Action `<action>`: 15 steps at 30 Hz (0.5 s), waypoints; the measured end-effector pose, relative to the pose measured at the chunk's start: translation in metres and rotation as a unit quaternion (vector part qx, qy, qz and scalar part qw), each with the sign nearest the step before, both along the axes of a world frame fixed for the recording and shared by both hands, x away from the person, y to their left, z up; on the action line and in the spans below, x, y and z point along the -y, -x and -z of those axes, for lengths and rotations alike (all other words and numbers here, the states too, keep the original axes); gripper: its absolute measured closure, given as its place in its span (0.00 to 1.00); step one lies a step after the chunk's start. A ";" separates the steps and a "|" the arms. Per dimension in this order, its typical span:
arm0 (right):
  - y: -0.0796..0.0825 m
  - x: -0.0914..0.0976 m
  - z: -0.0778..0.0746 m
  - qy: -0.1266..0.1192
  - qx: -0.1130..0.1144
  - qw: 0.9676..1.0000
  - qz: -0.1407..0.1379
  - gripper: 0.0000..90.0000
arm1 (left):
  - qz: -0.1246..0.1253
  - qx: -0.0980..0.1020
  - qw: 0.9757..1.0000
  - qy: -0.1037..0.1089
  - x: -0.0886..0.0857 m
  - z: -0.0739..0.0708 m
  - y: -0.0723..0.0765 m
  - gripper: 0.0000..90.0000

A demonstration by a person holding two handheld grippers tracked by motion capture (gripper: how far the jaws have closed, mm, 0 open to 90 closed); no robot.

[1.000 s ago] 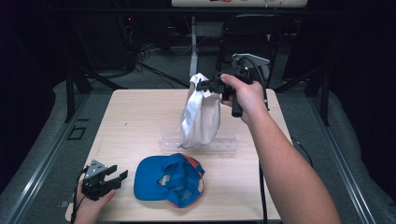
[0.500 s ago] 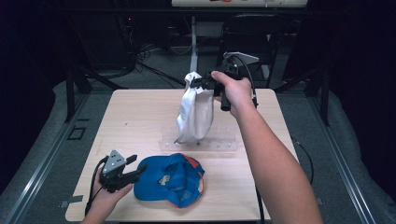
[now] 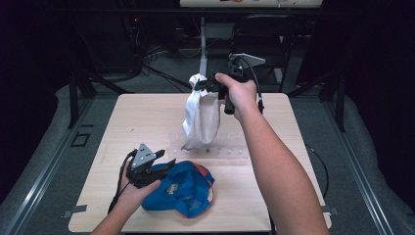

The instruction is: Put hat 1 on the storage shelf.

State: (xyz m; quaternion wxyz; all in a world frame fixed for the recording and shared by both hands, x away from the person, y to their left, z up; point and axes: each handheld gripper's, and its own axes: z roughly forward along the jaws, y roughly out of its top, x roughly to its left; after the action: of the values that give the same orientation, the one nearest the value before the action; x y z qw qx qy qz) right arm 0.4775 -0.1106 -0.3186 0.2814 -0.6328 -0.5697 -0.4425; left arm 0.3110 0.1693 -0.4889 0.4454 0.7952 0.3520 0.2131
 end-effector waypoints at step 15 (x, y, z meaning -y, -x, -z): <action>0.001 -0.019 0.005 -0.009 0.012 1.000 -0.010 0.91 | -0.004 -0.003 1.000 -0.019 0.034 -0.003 -0.024 0.66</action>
State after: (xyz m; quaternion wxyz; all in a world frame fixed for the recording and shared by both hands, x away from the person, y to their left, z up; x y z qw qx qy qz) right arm 0.4761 -0.0916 -0.3241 0.2851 -0.6189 -0.5754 -0.4524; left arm 0.3348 0.1356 -0.4859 0.4281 0.8029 0.3522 0.2192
